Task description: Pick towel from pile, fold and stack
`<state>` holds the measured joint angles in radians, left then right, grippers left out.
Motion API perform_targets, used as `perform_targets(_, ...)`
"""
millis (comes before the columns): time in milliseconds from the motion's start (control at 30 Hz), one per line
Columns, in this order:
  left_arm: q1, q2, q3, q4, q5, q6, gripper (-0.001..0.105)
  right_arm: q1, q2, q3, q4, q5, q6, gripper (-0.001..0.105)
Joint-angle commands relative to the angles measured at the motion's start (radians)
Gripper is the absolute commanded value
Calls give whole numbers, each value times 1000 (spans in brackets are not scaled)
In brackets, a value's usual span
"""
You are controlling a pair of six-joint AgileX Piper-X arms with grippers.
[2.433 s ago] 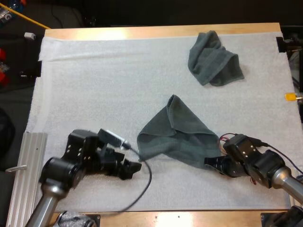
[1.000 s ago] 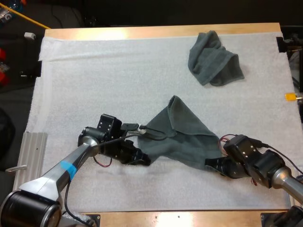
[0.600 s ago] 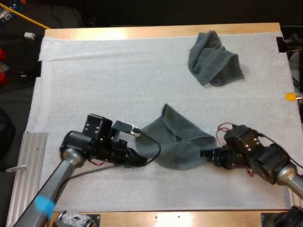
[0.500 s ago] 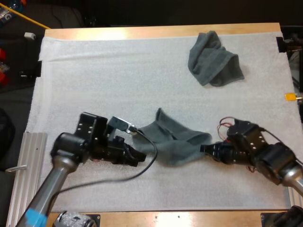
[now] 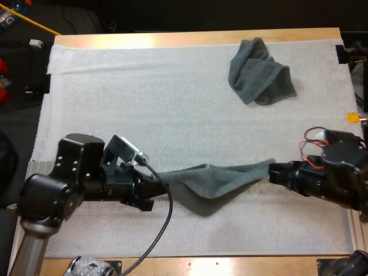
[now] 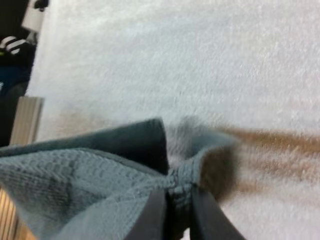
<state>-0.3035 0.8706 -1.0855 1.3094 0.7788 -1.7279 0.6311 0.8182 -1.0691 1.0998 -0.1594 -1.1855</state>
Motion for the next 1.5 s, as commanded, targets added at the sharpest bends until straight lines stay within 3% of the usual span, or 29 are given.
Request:
perform_targets(0,-4,-17,-25,36,15,-2,0,1,-11,-24,41,-2,-15,0)
perform_targets(133,-4,-43,-66,106,33,-7,0,1,-41,-68,86,-43,-15,0)
perform_targets(333,-4,-102,-71,137,57,-60,0,1,-81,-102,120,-155,-5,0)
perform_targets(633,-4,-157,-71,137,70,-69,0,1,-98,-104,303,-178,-23,0)
perform_targets(700,-4,-157,-67,137,41,-51,0,1,-98,-104,304,-174,-23,0)
perform_targets(800,-4,-156,-39,135,-64,-7,0,1,-97,-97,301,-157,-23,0)
perform_targets(900,-4,-144,32,101,-157,18,0,1,-80,-58,270,-151,-23,0)
perform_targets(967,-4,-132,82,55,-164,18,0,1,-62,-20,233,-151,-23,0)
perform_targets(1133,-4,-40,184,-106,-160,13,0,1,37,81,-12,-135,-6,0)
perform_targets(1333,5,135,206,-291,-176,-25,0,1,236,98,-239,-100,11,0)
perform_targets(1467,27,225,206,-371,-207,-34,0,1,334,98,-312,-37,60,0)
